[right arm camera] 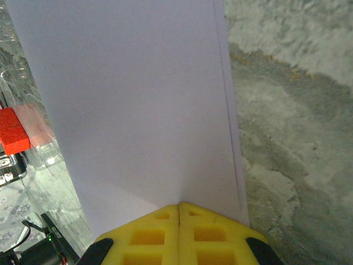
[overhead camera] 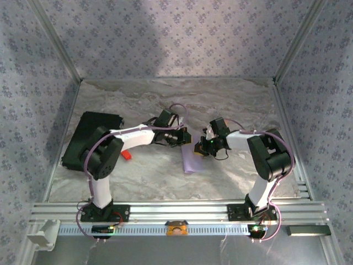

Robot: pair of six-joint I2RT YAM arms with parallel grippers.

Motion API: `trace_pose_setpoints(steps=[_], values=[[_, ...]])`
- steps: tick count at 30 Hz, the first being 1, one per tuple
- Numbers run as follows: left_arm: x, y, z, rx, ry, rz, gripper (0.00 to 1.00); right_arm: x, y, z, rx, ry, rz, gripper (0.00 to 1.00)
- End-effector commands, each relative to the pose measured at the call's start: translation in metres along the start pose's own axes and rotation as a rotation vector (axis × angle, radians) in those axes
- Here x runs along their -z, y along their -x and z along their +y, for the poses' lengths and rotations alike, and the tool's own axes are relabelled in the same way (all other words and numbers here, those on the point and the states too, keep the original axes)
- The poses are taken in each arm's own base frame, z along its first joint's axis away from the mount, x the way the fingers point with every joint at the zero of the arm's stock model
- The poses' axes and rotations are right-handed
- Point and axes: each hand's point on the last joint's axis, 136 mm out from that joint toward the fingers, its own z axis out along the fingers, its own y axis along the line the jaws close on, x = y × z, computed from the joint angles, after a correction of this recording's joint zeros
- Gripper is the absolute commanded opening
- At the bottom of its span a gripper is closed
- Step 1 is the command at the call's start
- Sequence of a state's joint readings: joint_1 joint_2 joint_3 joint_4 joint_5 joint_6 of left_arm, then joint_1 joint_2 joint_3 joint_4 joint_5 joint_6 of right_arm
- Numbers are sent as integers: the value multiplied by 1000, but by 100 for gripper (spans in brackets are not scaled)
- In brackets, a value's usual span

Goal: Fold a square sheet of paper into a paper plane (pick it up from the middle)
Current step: First fold the square sheet of paper in half at the center of the table.

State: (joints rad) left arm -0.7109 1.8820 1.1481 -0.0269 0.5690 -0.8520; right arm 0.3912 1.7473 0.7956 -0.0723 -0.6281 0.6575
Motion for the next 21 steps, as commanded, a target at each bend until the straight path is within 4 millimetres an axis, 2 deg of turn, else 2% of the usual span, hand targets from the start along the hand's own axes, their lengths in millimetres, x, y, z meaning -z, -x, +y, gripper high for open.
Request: trace_pose_setpoints(steps=[1,21], values=[[-6,-2,3,36,-45,30,0,-7,-18,-35,-74,-118,48,2],[-19,-24,80,99,82,88,0,-7,-21,-39,-81,-130,42,1]])
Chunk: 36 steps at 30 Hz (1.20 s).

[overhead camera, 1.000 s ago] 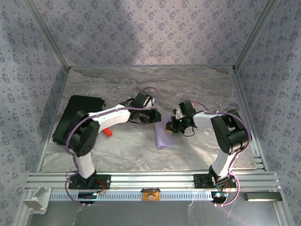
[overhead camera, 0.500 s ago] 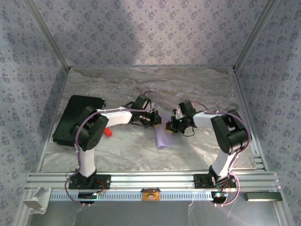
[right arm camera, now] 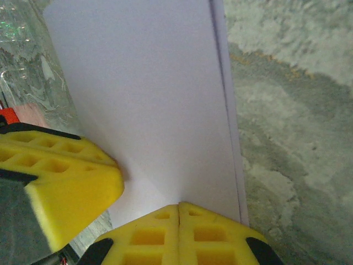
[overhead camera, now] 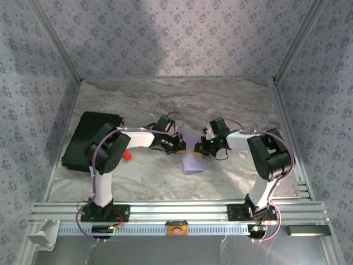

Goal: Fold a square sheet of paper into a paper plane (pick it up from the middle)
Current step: First fold the square sheet of paper in half at the center of the table.

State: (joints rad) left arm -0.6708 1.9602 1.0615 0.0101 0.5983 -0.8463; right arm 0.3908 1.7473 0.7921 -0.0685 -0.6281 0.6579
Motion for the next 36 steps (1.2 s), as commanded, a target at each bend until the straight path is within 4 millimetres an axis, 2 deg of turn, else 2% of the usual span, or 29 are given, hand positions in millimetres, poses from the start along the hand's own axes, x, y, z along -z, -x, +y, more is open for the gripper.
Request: trace_pose_setpoints(steps=[1,4,6,16,18,26,29,31,36], values=[[-5,-6,26,13,25,27,0,-7,-21,-39,-82,-131,43,1],[-2,-7,35,21,33,24,0,-6,-21,-40,-81,-135,39,1],[-2,-6,34,14,32,30,0,-6,-21,-41,-83,-137,38,1],[10,16,-17,-48,-94,-3,0,-4,-22,-41,-83,-141,35,1],[8,18,-15,-51,-82,1,0,-4,-20,-41,-83,-141,31,1],[-8,17,25,11,8,20,0,-4,-22,-40,-81,-139,35,1],[-10,17,35,20,36,20,0,-3,-22,-40,-82,-142,33,1],[-9,18,36,24,40,21,0,-3,-23,-40,-81,-142,35,1],[1,29,16,-5,22,0,0,-3,-22,-40,-81,-143,34,1]])
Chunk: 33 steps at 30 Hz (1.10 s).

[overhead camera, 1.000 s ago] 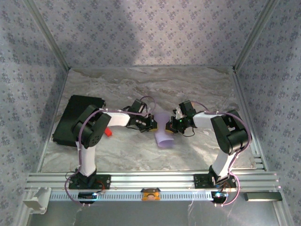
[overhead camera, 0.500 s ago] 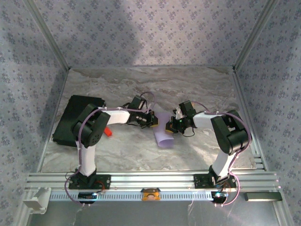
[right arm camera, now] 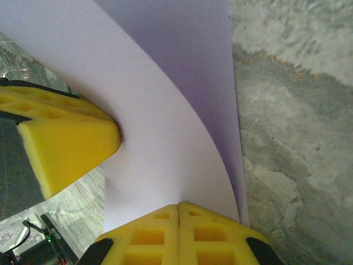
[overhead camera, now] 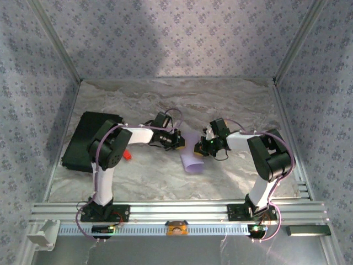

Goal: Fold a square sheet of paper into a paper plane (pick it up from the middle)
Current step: First fold the square sheet of paper in half at the center of the table.

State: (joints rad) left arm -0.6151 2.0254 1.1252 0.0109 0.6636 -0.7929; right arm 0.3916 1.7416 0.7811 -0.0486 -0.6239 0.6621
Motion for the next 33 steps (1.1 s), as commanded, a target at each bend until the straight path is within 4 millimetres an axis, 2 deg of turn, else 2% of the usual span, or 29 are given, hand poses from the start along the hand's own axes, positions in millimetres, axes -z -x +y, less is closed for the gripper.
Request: trace_pose_setpoints(steps=[1,5,11,16,25,33], values=[[5,8,7,2,59,-13,0,-2,-23,-40,-87,-149,47,1],[9,17,-1,-33,67,-26,0,-2,-22,-39,-83,-147,45,1],[-2,17,22,3,106,-17,0,-1,-23,-40,-84,-153,45,1],[-4,22,33,21,136,-26,0,-2,-25,-42,-88,-157,49,1],[10,50,37,70,155,-107,0,-1,-25,-42,-84,-160,48,1],[13,65,42,105,156,-131,0,-2,-27,-42,-81,-160,53,1]])
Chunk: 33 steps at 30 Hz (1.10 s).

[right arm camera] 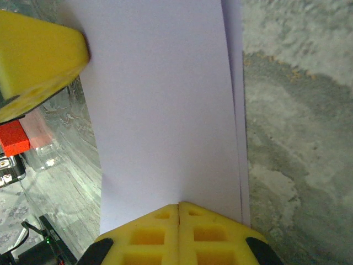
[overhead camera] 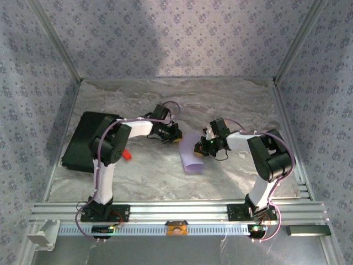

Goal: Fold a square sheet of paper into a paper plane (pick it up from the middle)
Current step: First fold the square sheet of paper in half at the center of the table.

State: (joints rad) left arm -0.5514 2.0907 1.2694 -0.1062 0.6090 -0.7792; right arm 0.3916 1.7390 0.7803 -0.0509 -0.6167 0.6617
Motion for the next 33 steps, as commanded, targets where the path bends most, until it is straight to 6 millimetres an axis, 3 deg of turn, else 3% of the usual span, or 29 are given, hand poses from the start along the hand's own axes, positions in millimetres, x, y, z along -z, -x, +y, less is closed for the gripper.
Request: trace_pose_setpoints(steps=[1,27,33], values=[[-1,23,30,61,99,-67,0,-3,-27,-42,-84,-154,59,1],[2,50,41,156,246,-119,0,-2,-29,-41,-69,-151,66,1],[8,55,31,140,241,-127,0,-2,-28,-41,-71,-152,66,1]])
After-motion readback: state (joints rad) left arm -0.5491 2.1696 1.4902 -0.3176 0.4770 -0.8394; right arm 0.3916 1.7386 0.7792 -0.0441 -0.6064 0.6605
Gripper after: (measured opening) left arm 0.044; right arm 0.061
